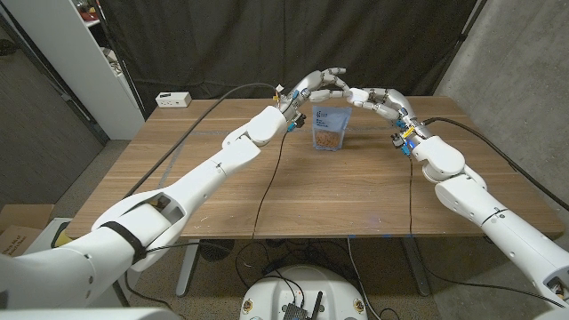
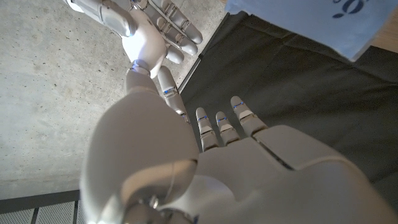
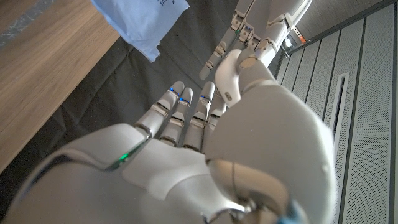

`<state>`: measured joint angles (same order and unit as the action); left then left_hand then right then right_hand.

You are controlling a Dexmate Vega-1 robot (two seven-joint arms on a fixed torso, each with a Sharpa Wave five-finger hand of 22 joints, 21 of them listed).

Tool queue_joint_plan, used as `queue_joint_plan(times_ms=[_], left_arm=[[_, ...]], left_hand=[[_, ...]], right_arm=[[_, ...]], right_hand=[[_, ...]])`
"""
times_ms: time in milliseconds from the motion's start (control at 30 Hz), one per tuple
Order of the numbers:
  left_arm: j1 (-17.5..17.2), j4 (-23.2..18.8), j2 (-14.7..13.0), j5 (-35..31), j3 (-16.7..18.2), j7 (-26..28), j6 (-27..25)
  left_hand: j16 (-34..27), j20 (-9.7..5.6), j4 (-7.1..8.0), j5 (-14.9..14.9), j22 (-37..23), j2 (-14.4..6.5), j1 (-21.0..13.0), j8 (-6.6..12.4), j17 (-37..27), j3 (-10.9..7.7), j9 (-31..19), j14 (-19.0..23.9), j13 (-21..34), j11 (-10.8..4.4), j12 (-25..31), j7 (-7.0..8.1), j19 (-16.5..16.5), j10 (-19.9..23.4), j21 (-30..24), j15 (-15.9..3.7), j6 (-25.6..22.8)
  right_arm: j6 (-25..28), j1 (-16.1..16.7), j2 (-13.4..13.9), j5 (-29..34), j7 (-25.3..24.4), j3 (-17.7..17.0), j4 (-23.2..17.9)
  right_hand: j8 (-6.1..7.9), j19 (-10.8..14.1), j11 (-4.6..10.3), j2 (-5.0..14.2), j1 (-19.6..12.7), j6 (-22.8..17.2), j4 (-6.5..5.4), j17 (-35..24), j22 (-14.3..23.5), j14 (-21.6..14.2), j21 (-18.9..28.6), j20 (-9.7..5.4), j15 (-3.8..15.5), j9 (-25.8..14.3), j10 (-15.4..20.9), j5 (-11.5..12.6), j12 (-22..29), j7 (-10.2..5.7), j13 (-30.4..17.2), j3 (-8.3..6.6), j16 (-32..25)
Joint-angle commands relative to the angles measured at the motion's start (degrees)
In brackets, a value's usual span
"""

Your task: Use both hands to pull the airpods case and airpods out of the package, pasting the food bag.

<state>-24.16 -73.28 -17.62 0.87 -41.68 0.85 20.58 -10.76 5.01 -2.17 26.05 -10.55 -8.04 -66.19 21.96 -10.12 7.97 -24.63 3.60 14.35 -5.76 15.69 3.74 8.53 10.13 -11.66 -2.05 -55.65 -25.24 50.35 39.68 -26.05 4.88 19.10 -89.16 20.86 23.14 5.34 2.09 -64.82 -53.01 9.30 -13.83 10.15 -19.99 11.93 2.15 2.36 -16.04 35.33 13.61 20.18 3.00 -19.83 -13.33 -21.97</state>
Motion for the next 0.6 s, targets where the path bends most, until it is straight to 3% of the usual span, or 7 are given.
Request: queue_joint_plan(times_ms=[33,267,367,433,533,600], left_arm=[[0.29,1.98,1.03,2.35,0.4,-1.36,1.82],[0.71,1.24,0.31,0.76,-0.26,-1.57,0.52],[1.01,1.45,0.08,0.68,-0.54,-2.37,0.65],[1.18,1.9,0.1,1.02,-0.6,-3.0,1.26],[1.39,2.43,0.05,1.49,-0.64,-3.9,2.09],[1.54,2.72,0.0,1.83,-0.66,-4.59,2.56]], left_hand=[[-0.13,-0.13,-0.93,-0.49,-0.11,-1.32,-2.16,0.14,0.03,-0.84,-1.5,0.57,0.08,-0.38,0.28,0.82,0.41,0.31,-0.42,-1.77,-1.2],[-0.08,-0.14,-0.83,-1.35,-0.14,-1.5,-2.32,0.01,0.01,-0.99,-1.66,0.55,0.04,-0.13,0.18,1.37,0.32,0.25,-0.39,-1.78,-1.11],[0.17,0.0,0.36,-3.93,-0.13,-1.34,-0.76,-2.99,-0.06,-0.74,-1.6,-0.41,-0.02,0.94,-0.6,2.12,-0.23,-1.45,-0.21,-1.61,5.12],[0.2,0.06,1.36,-5.23,-0.12,-0.77,1.07,-4.7,-0.09,-0.03,-1.31,-0.81,0.0,1.75,-0.79,1.1,-0.58,-1.96,-0.12,-1.48,8.22],[0.21,0.06,2.36,-6.45,-0.1,0.04,3.13,-6.5,-0.13,0.91,-0.97,-1.28,0.04,2.07,-0.95,0.72,-0.92,-2.46,-0.03,-1.36,11.41],[0.19,0.11,2.74,-6.94,-0.1,0.48,4.03,-7.32,-0.16,1.39,-0.77,-1.49,0.05,2.36,-1.02,0.43,-1.08,-2.69,0.0,-1.02,12.79]], right_arm=[[0.22,-0.45,0.12,-0.58,1.08,0.2,0.49],[-0.15,-0.24,-0.4,-0.95,0.48,-0.08,0.78],[-0.25,-0.08,-0.5,-1.12,0.23,-0.26,0.85],[-0.57,-0.01,-0.58,-0.83,-0.04,-0.33,1.08],[-1.06,0.07,-0.45,0.16,-0.6,-0.4,1.33],[-1.56,0.09,-0.3,1.31,-1.15,-0.41,1.52]], right_hand=[[3.37,0.1,0.1,-0.77,-0.06,-11.84,-0.07,-0.04,0.0,-0.93,0.0,0.21,7.82,-6.57,0.91,1.11,0.43,-6.01,-0.29,0.12,0.33],[3.28,0.14,0.42,-0.55,-0.7,-11.82,-0.29,-0.02,-0.01,-1.28,-0.08,-0.2,8.4,-6.74,1.26,3.0,0.53,-5.39,-0.5,-0.45,0.75],[3.97,0.36,0.92,-1.64,-1.13,-13.58,-0.13,0.11,-0.03,-1.73,-0.1,-0.34,8.78,-6.97,2.5,4.5,1.0,-5.18,-0.73,-0.47,1.1],[4.17,0.41,0.92,-2.41,-1.23,-14.26,-0.15,0.15,-0.05,-2.03,-0.14,-0.44,8.91,-7.05,3.23,5.6,1.29,-5.25,-0.89,-0.41,1.27],[4.21,0.59,1.05,-2.92,-1.4,-14.75,-0.22,0.16,-0.05,-2.39,-0.13,-0.57,9.28,-7.07,3.41,6.82,1.37,-6.17,-1.07,-0.48,1.43],[4.15,0.59,1.41,-3.3,-1.57,-14.93,-0.25,0.17,-0.05,-2.6,-0.17,-0.74,9.52,-7.06,3.78,7.76,1.51,-5.83,-1.21,-0.57,1.57]])
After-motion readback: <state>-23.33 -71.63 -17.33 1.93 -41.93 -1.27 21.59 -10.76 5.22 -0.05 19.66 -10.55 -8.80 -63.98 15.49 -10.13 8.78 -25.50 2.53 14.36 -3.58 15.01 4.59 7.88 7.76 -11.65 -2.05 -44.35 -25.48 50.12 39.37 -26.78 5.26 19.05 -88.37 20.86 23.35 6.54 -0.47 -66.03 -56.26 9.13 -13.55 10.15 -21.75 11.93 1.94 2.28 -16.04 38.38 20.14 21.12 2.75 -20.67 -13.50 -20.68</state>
